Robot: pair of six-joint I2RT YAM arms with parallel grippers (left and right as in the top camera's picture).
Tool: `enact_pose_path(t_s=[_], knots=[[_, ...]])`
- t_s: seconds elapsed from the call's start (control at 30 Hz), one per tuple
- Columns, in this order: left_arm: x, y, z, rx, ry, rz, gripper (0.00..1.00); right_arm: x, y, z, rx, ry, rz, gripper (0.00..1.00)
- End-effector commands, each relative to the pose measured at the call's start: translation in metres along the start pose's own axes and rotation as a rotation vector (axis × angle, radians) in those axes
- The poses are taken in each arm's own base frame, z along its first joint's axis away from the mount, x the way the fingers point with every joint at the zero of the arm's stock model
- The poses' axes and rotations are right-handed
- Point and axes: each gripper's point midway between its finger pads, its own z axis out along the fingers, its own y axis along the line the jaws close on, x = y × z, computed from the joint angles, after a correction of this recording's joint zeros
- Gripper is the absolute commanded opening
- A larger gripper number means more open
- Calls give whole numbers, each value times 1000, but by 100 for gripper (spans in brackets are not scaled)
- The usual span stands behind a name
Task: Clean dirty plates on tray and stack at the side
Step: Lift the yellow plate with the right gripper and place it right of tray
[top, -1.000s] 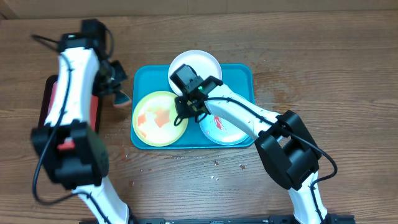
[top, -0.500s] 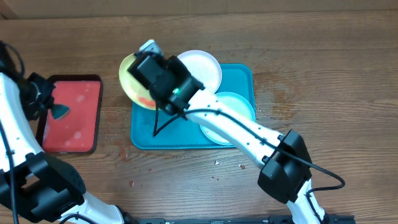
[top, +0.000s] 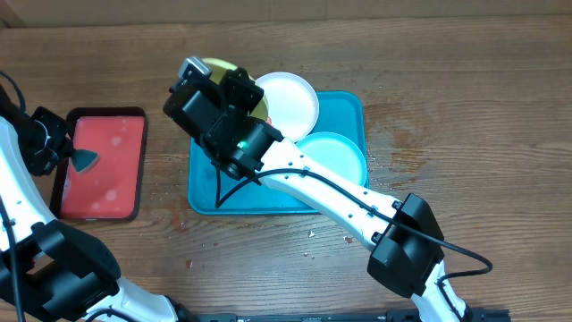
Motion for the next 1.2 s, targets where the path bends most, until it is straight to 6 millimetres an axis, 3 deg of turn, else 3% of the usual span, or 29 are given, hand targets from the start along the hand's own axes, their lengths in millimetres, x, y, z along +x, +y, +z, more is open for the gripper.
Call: enact_pose_path(t_s=[0.0,0.2,0.27,0.33,0.43,0.47,0.53,0.67,0.73,0.77,0.8,0.9,0.93,0.97,1.07,1.17], knots=[[-1,-5,-6,22,-11,2,4,-8,-42,-15,128,3,48,4],[-1,-5,-6,23,-12,2,4,-9,-42,-15,127,-2,59,4],[-1,-5,-6,23,-12,2,4,-10,-34,-14,83,-17,115,4],[-1,-5,-6,22,-12,2,4,-10,-8,-12,-61,-34,188,4],[-1,-5,-6,22,-11,2,4,-4,64,-21,-475,-63,114,4],[-1,-5,-6,23,-12,2,4,-1,69,-20,-498,-62,90,4],[-1,-5,-6,23,-12,1,4,3,49,-10,-368,-35,111,4],[-1,-5,-6,23,-11,2,4,-6,-42,-5,69,-25,302,4],[0,-4,-6,21,-9,2,4,-11,-61,-7,148,-41,376,4],[0,-4,-6,21,-9,3,4,-13,-58,-5,124,-50,374,4],[0,-4,-6,21,-9,5,4,-14,-43,-2,38,-59,307,4],[0,-4,-6,21,-8,5,4,6,41,-12,-393,-65,-68,4],[0,-4,-6,21,-8,5,4,14,54,-15,-462,-58,-130,4],[0,-5,-6,22,-10,5,4,22,52,-12,-446,-25,-124,4],[-1,-5,-6,23,-11,5,4,29,3,14,-238,68,192,4],[-1,-5,-6,22,-12,5,4,47,-28,42,-212,118,387,4]])
